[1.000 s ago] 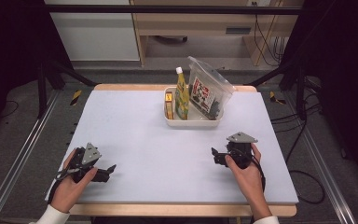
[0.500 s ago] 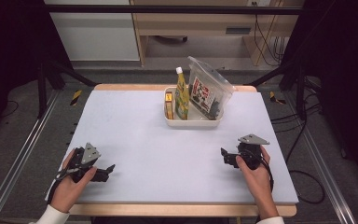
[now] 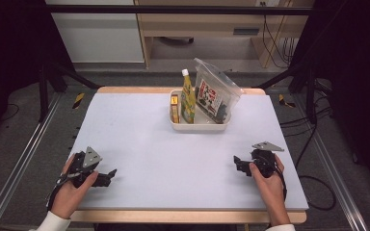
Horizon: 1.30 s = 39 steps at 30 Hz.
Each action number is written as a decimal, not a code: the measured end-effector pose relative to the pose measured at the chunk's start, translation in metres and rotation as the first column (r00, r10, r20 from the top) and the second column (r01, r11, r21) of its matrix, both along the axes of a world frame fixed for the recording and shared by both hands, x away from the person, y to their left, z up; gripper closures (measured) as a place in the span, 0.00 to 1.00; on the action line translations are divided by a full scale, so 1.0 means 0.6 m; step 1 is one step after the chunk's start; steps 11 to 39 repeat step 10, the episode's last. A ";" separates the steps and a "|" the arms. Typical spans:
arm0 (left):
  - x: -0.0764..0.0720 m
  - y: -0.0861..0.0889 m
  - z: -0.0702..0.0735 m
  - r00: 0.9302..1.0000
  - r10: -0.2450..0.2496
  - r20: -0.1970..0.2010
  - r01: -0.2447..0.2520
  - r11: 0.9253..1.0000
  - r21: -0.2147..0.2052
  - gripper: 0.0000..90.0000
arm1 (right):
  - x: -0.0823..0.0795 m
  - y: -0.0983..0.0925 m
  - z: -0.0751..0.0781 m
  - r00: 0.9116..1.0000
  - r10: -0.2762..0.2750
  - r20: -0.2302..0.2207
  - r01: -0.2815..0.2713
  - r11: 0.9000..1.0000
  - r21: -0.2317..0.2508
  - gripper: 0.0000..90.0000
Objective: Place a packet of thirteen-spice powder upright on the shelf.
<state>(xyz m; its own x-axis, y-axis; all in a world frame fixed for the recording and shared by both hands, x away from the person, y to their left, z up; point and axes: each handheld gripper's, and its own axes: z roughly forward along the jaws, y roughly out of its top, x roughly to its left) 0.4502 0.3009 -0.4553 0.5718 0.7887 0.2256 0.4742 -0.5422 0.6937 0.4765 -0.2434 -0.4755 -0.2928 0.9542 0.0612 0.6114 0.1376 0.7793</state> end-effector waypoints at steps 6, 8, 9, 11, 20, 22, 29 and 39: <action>-0.001 0.003 0.003 1.000 0.008 0.007 -0.008 1.000 -0.007 0.05 | -0.010 0.005 -0.006 1.000 0.007 -0.015 -0.008 1.000 -0.030 0.10; -0.002 0.004 0.004 1.000 0.010 0.008 -0.010 1.000 -0.009 0.05 | -0.012 0.007 -0.005 1.000 0.011 -0.011 -0.012 0.999 -0.034 0.09; -0.002 0.004 0.004 1.000 0.010 0.009 -0.010 1.000 -0.013 0.05 | -0.013 0.007 -0.004 1.000 0.011 -0.009 -0.011 0.999 -0.035 0.09; -0.002 0.004 0.004 1.000 0.010 0.009 -0.010 1.000 -0.013 0.05 | -0.013 0.008 -0.004 1.000 0.009 -0.007 -0.010 0.999 -0.033 0.09; -0.002 0.004 0.004 1.000 0.010 0.009 -0.010 1.000 -0.013 0.05 | -0.013 0.008 -0.004 1.000 0.009 -0.007 -0.010 0.999 -0.033 0.09; -0.002 0.004 0.004 1.000 0.010 0.009 -0.010 1.000 -0.013 0.05 | -0.013 0.008 -0.004 1.000 0.009 -0.007 -0.010 0.999 -0.033 0.09; -0.002 0.004 0.004 1.000 0.010 0.009 -0.010 1.000 -0.013 0.05 | -0.013 0.008 -0.004 1.000 0.009 -0.007 -0.010 0.999 -0.033 0.09; -0.002 0.004 0.004 1.000 0.010 0.009 -0.010 1.000 -0.013 0.05 | -0.013 0.008 -0.004 1.000 0.009 -0.007 -0.010 0.999 -0.033 0.09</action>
